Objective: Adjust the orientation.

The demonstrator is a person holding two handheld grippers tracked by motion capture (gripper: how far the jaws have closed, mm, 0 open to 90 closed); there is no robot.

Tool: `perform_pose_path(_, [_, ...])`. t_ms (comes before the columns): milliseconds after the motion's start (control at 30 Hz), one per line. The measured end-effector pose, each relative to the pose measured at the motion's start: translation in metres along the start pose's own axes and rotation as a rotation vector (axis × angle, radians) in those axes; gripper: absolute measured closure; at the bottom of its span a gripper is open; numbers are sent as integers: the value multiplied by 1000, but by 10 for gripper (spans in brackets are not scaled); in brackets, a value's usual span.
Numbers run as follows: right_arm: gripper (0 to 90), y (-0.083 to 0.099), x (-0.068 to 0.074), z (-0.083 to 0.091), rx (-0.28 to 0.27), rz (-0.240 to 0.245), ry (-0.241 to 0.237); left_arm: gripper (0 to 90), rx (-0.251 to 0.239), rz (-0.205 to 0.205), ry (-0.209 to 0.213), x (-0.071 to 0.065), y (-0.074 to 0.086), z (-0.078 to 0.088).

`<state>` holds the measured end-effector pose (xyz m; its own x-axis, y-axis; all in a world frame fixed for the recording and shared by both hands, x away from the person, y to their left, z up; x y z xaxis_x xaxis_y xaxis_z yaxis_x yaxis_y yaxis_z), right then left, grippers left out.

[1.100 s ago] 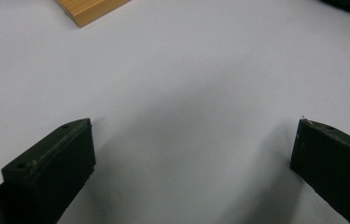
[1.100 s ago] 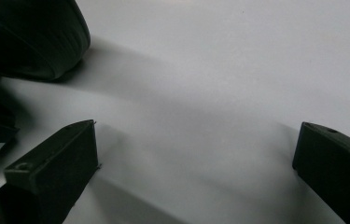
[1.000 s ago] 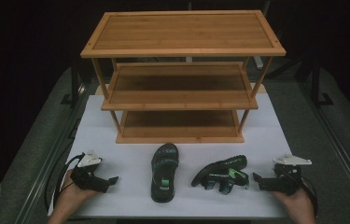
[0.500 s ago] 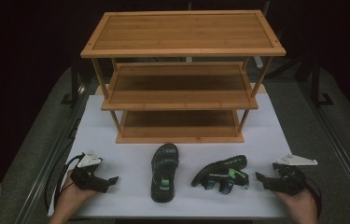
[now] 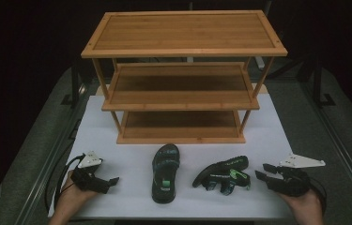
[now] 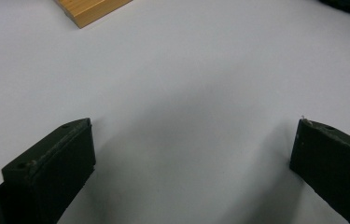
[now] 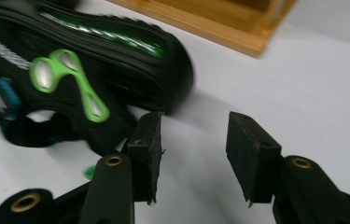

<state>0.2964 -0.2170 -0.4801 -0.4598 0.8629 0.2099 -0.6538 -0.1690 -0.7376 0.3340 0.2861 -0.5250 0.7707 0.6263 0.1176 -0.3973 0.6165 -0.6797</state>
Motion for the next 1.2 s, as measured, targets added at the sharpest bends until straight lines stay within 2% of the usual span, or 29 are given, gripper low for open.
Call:
perform_pose_path(33, [546,0,0,0,0,0,0,0,0,0,0,0,0,0])
perform_pose_path(133, [541,-5,12,3,-3,26,-28,0,0,0,0,0,0,0])
perform_pose_path(167, [542,-7,16,4,-7,37,-37,0,1,0,0,0,0,0])
perform_pose_path(200, [563,-12,28,6,-12,64,-66,0,1,0,0,0,0,0])
perform_pose_path(233, [563,-12,28,6,-12,64,-66,0,1,0,0,0,0,0])
perform_pose_path(267, [577,-15,34,8,-12,82,-81,0,1,0,0,0,0,0])
perform_pose_path(400, [696,-21,56,8,-13,133,-134,0,1,-2,0,0,0,0])
perform_pose_path(600, [894,-29,81,4,-11,164,-227,0,-2,0,-1,0,0,0])
perform_pose_path(867, [895,-43,117,-11,21,238,-320,0,-2,0,-1,0,0,0])
perform_pose_path(1067, [895,-49,135,-27,47,274,-348,0,-2,0,-2,0,0,0])
perform_pose_path(1200, [895,-50,141,-36,64,290,-357,0,-2,0,-2,0,0,0])
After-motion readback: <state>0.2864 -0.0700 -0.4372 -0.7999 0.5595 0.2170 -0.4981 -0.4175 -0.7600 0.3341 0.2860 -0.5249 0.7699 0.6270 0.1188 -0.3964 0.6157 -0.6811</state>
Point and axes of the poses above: each handheld gripper's, and its own axes: z roughly backward along the jaws, y roughly out of its underside, x roughly to its left, the point moved 10 cm from there along -z, roughly forward along the jaws, and after that the axes turned 9 degrees about -z, right-handed, at the moved point
